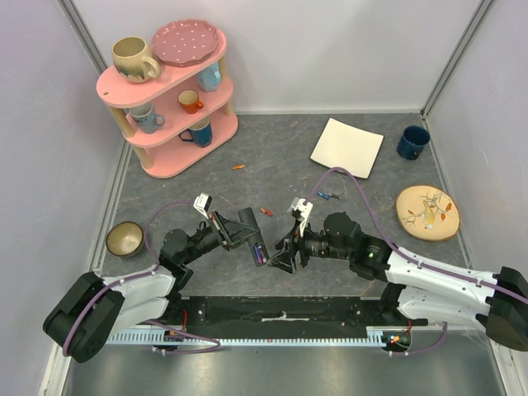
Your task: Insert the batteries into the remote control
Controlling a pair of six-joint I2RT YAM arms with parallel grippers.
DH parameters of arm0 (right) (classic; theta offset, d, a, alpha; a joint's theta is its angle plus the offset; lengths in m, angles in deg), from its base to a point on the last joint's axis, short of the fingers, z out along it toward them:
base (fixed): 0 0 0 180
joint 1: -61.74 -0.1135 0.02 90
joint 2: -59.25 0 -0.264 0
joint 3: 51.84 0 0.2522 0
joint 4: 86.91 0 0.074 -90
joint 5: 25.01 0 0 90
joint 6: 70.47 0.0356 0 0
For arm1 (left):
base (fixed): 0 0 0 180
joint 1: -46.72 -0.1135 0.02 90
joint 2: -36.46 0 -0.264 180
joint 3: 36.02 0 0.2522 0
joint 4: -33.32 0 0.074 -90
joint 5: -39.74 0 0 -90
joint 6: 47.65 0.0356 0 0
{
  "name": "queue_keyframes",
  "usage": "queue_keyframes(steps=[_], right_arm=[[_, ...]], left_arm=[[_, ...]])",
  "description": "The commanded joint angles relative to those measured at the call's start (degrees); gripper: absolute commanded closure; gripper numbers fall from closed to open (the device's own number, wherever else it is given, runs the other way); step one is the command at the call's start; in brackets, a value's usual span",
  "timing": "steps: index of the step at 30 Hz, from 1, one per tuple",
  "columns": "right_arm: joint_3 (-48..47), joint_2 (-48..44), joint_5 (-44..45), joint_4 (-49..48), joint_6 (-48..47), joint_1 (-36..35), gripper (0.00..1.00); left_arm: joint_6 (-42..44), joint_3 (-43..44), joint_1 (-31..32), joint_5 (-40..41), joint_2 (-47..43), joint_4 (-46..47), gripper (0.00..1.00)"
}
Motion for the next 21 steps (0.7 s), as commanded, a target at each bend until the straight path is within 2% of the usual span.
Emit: queue_keyframes(steps=[1, 12, 21], right_arm=[[-1.1, 0.6, 0.4, -2.1, -0.4, 0.3, 0.27], [-5.3, -0.3, -6.2, 5.2, -4.9, 0.2, 0.21], [-3.8, 0.2, -4.9, -0.2, -0.7, 0.3, 0.21]], left_arm=[[-0.6, 0.3, 0.2, -1.1, -1.5, 1.7, 0.98], [0.8, 0.4, 0.2, 0.1, -3.5, -1.7, 0.98], [0.8, 0.4, 0.2, -0.2, -3.7, -1.2, 0.98]])
